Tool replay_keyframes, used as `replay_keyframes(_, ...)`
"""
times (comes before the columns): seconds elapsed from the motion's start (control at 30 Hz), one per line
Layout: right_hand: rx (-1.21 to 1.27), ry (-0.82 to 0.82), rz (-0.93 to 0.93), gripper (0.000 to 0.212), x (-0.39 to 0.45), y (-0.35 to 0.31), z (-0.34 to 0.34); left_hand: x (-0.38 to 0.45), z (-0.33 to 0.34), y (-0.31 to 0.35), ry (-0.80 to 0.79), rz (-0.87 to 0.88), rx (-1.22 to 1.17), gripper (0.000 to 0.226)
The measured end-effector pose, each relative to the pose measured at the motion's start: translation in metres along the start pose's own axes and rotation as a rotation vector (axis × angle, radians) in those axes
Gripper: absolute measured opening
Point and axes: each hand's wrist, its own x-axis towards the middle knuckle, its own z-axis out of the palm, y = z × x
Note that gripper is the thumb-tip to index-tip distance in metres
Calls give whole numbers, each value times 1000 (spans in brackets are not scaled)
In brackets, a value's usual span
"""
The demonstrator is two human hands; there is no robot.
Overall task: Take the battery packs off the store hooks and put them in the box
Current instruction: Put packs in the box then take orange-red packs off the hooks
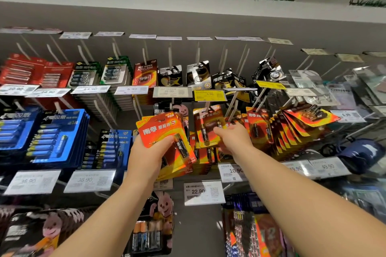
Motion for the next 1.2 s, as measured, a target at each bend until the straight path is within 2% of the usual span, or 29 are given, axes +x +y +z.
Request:
replay_keyframes(0.1,-37,61,-95,39,-9,6,-9,-3,5,0,10,3,-16,42)
replay_keyframes(0.17,6,24,-147,32,-21,4,-16,-7,9,1,28,-1,-28,36)
replay_keyframes(0.27,25,-221,-219,24,-39,-4,-20,-10,15,3,50,-8,-49,32)
replay_keyframes(0.33,-23,-411,-239,26,-51,-7,-18,-14,20,5,54,-6,-42,29)
replay_keyframes(0.43,-125,-506,-269,39,-65,-8,-14,-20,27,7,46,-3,-47,19)
replay_keyframes(0.53,-131,-473,-278,42,-71,-8,-15,-24,31,9,55,2,-43,15)
replay_keyframes(0.63,-185,-416,-324,32,-77,-11,-12,-28,32,13,72,24,-17,14)
replay_keyframes(0.77,-239,-288,-365,16,-81,-10,-5,-33,30,15,109,-13,9,30)
replay_keyframes(0.9,-162,-263,-292,21,-82,-13,-2,-33,26,18,113,-32,39,36)
replay_keyframes(1.03,-39,-241,-180,37,-78,-16,-2,-31,23,17,132,-7,92,41)
replay_keyframes(1.2,58,-174,-67,47,-70,-13,-19,-26,22,18,175,-25,112,42)
